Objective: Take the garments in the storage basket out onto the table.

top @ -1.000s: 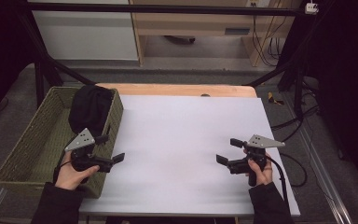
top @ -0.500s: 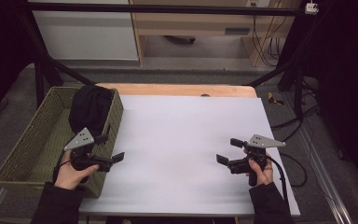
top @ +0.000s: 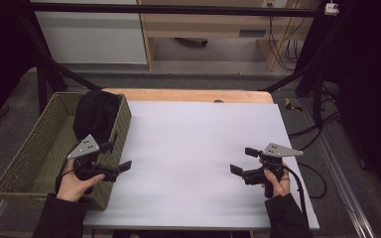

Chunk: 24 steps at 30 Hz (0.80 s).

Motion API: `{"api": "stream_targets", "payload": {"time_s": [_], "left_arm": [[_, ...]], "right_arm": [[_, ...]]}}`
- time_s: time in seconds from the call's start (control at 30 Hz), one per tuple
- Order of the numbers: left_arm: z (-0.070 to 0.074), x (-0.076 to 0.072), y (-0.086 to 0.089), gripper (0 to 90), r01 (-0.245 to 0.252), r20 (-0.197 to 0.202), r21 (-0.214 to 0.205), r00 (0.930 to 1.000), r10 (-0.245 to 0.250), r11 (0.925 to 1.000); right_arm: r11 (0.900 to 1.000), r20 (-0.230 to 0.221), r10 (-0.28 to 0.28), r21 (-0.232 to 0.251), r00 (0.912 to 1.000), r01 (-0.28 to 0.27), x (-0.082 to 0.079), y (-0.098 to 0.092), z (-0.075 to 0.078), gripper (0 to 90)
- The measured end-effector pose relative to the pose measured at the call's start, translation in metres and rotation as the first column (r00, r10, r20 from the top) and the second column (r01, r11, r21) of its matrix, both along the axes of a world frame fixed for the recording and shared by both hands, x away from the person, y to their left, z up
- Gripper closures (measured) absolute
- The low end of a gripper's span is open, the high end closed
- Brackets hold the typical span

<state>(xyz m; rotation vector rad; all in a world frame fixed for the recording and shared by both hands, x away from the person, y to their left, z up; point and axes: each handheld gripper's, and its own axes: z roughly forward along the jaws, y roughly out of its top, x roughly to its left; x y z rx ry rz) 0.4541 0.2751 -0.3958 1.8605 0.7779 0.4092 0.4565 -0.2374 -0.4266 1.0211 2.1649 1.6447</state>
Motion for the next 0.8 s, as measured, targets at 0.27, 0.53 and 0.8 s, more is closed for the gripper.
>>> {"api": "stream_targets", "payload": {"time_s": [0.27, 0.53, 0.8], "left_arm": [[0.007, 0.0, -0.001, 0.3, -0.012, 0.015, -0.006, 0.9998, 0.012, 0.9999], [0.011, 0.001, 0.005, 0.3, -0.048, 0.012, -0.001, 0.9988, 0.048, 0.9988], [0.017, 0.0, 0.015, 0.3, -0.089, 0.03, 0.003, 0.9956, 0.089, 0.996]], "right_arm": [[1.0, -0.002, -0.003, -0.004, 1.0, 0.003, 0.0, 0.0, 0.0, 3.9], [1.0, -0.004, -0.004, -0.004, 1.0, 0.004, 0.0, 0.0, 0.0, 3.9], [0.9999, -0.007, -0.001, -0.011, 1.0, 0.001, 0.0, 0.0, -0.001, 3.9]]}}
